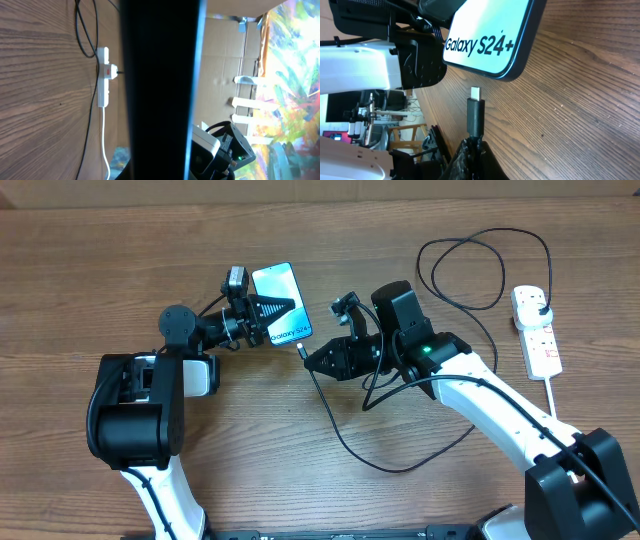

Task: Plug charger to phone and switch on socket

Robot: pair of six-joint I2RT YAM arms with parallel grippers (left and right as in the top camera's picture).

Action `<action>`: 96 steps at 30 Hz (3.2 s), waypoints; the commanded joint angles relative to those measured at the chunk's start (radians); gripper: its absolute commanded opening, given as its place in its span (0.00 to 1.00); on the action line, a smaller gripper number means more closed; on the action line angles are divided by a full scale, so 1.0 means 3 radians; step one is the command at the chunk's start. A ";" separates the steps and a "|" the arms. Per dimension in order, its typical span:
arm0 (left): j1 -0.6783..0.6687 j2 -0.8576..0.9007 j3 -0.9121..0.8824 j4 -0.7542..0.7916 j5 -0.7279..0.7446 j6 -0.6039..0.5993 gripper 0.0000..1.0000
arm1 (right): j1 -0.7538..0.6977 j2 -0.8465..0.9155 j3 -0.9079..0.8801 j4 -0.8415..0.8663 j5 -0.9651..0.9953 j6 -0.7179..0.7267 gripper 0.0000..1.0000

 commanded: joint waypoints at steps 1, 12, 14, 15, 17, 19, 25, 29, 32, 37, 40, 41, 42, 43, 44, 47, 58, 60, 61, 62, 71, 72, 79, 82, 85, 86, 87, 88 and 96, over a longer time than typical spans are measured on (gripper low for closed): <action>-0.0013 -0.0080 0.0009 0.0029 -0.0089 0.0130 0.04 | 0.0006 -0.0028 0.0032 0.0038 -0.0051 0.0055 0.04; -0.0080 -0.0080 0.0009 -0.0243 -0.0179 0.0299 0.04 | 0.0017 -0.0028 0.0032 0.0074 0.0022 0.0193 0.04; -0.0100 -0.0080 0.0009 -0.0266 -0.0205 0.0305 0.04 | 0.0015 -0.0028 0.0032 0.0075 0.0024 0.0200 0.04; -0.0107 -0.0080 0.0009 -0.0267 -0.0214 0.0305 0.04 | 0.0015 -0.0028 0.0031 0.0074 0.0025 0.0200 0.04; -0.0111 -0.0080 0.0009 -0.0267 -0.0224 0.0308 0.04 | 0.0015 -0.0028 0.0032 0.0064 0.0050 0.0211 0.04; -0.0109 -0.0080 0.0009 -0.0266 -0.0223 0.0315 0.04 | 0.0017 -0.0028 0.0032 0.0043 0.0099 0.0259 0.04; -0.0109 -0.0080 0.0009 -0.0266 -0.0219 0.0318 0.04 | 0.0015 -0.0028 0.0032 0.0025 0.0161 0.0287 0.04; -0.0111 -0.0080 0.0009 -0.0266 -0.0207 0.0328 0.04 | 0.0015 -0.0028 0.0032 0.0042 0.0165 0.0287 0.04; -0.0111 -0.0080 0.0009 -0.0266 -0.0209 0.0328 0.04 | 0.0015 -0.0028 0.0032 0.0042 0.0198 0.0290 0.04; -0.0111 -0.0080 0.0009 -0.0264 -0.0209 0.0328 0.04 | 0.0015 -0.0028 0.0032 0.0038 0.0198 0.0290 0.04; -0.0111 -0.0080 0.0009 -0.0264 -0.0207 0.0328 0.04 | 0.0017 -0.0028 0.0032 0.0037 0.0198 0.0290 0.04; -0.0111 -0.0080 0.0009 -0.0264 -0.0207 0.0328 0.05 | 0.0017 -0.0028 0.0032 0.0037 0.0198 0.0290 0.04; -0.0112 -0.0080 0.0009 -0.0264 -0.0209 0.0327 0.04 | 0.0017 -0.0028 0.0032 0.0037 0.0198 0.0290 0.04; -0.0112 -0.0080 0.0009 -0.0264 -0.0209 0.0327 0.05 | 0.0017 -0.0028 0.0032 0.0036 0.0198 0.0292 0.04; -0.0113 -0.0080 0.0009 -0.0264 -0.0209 0.0327 0.04 | 0.0019 -0.0028 0.0032 0.0036 0.0198 0.0299 0.04; -0.0116 -0.0080 0.0009 -0.0266 -0.0207 0.0327 0.04 | 0.0023 -0.0028 0.0032 0.0036 0.0198 0.0300 0.04; -0.0154 -0.0080 0.0009 -0.0266 -0.0211 0.0328 0.04 | 0.0023 -0.0028 0.0032 -0.0001 0.0198 0.0299 0.04; -0.0153 -0.0080 0.0009 -0.0266 -0.0210 0.0328 0.04 | 0.0023 -0.0028 0.0032 -0.0003 0.0198 0.0299 0.04; -0.0153 -0.0080 0.0009 -0.0266 -0.0210 0.0328 0.04 | 0.0023 -0.0028 0.0032 -0.0003 0.0198 0.0299 0.04; -0.0153 -0.0080 0.0009 -0.0266 -0.0210 0.0328 0.04 | 0.0023 -0.0028 0.0032 -0.0003 0.0198 0.0299 0.04; -0.0154 -0.0080 0.0009 -0.0268 -0.0197 0.0380 0.04 | 0.0022 -0.0028 0.0032 0.0011 0.0197 0.0300 0.04; -0.0154 -0.0080 0.0009 -0.0270 -0.0198 0.0380 0.05 | 0.0022 -0.0028 0.0032 0.0011 0.0197 0.0300 0.04; -0.0155 -0.0080 0.0009 -0.0289 -0.0198 0.0390 0.04 | 0.0022 -0.0028 0.0032 0.0022 0.0198 0.0300 0.04; -0.0159 -0.0080 0.0009 -0.0289 -0.0198 0.0390 0.05 | 0.0022 -0.0028 0.0032 0.0025 0.0198 0.0301 0.04; -0.0172 -0.0080 0.0009 -0.0289 -0.0198 0.0390 0.04 | 0.0022 -0.0028 0.0032 0.0024 0.0200 0.0301 0.04; -0.0179 -0.0080 0.0009 -0.0289 -0.0200 0.0390 0.05 | 0.0022 -0.0028 0.0031 0.0024 0.0200 0.0301 0.04; -0.0183 -0.0080 0.0009 -0.0289 -0.0200 0.0392 0.05 | 0.0022 -0.0028 0.0032 0.0024 0.0200 0.0301 0.04; -0.0186 -0.0080 0.0009 -0.0289 -0.0200 0.0392 0.05 | 0.0022 -0.0028 0.0032 0.0023 0.0200 0.0301 0.04; -0.0196 -0.0080 0.0009 -0.0287 -0.0198 0.0401 0.04 | 0.0022 -0.0027 0.0032 0.0004 0.0275 0.0380 0.04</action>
